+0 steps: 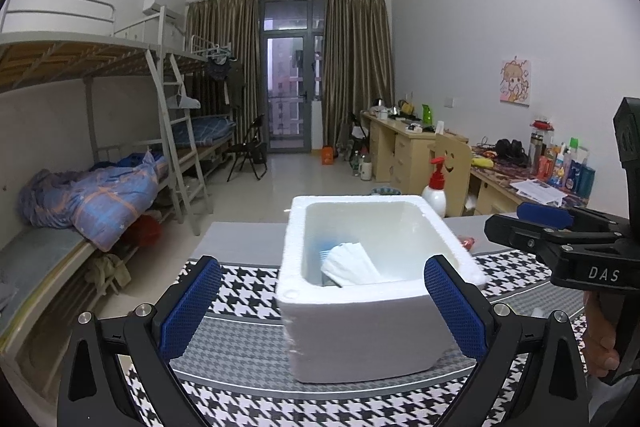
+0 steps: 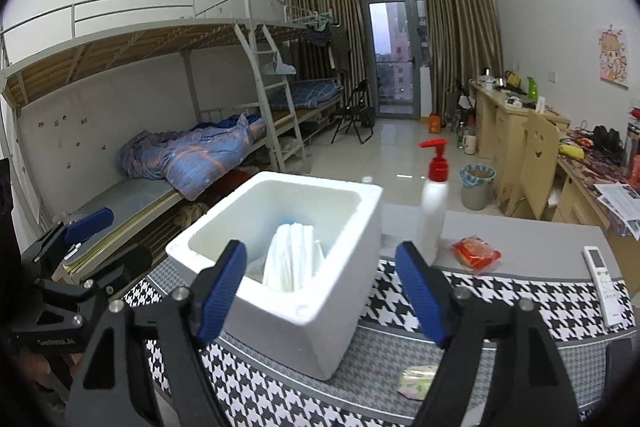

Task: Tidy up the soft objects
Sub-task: 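Withdraw both tools from the box back over the table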

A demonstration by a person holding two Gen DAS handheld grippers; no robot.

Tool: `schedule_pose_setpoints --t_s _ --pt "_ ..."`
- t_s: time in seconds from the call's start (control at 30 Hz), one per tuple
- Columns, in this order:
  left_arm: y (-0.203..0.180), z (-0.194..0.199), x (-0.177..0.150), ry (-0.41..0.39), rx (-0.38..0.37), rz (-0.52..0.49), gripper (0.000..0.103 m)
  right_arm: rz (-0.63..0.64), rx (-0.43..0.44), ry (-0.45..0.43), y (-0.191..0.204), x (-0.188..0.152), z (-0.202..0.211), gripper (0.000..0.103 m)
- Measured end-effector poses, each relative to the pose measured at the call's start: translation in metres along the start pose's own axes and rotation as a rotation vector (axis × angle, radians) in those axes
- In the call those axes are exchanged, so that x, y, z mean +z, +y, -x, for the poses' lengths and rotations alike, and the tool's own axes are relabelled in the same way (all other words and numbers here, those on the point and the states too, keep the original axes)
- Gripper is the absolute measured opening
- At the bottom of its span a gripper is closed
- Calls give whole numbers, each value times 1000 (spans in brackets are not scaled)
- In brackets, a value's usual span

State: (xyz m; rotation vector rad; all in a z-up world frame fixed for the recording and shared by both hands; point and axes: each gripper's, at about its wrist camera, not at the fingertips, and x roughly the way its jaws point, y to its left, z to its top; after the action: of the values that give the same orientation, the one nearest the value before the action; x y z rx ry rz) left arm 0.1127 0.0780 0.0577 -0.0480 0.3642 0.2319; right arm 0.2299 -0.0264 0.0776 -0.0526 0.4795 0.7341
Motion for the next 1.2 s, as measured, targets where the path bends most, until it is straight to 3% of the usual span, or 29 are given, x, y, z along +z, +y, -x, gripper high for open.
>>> schedule_pose_setpoints --t_s 0.17,1.2 --pt "-11 3 0 -4 -14 -16 102 -9 -8 -27 -8 -3 12 96" --pt "-73 17 -1 -28 -156 -56 102 -82 -117 -96 -65 -33 81 97"
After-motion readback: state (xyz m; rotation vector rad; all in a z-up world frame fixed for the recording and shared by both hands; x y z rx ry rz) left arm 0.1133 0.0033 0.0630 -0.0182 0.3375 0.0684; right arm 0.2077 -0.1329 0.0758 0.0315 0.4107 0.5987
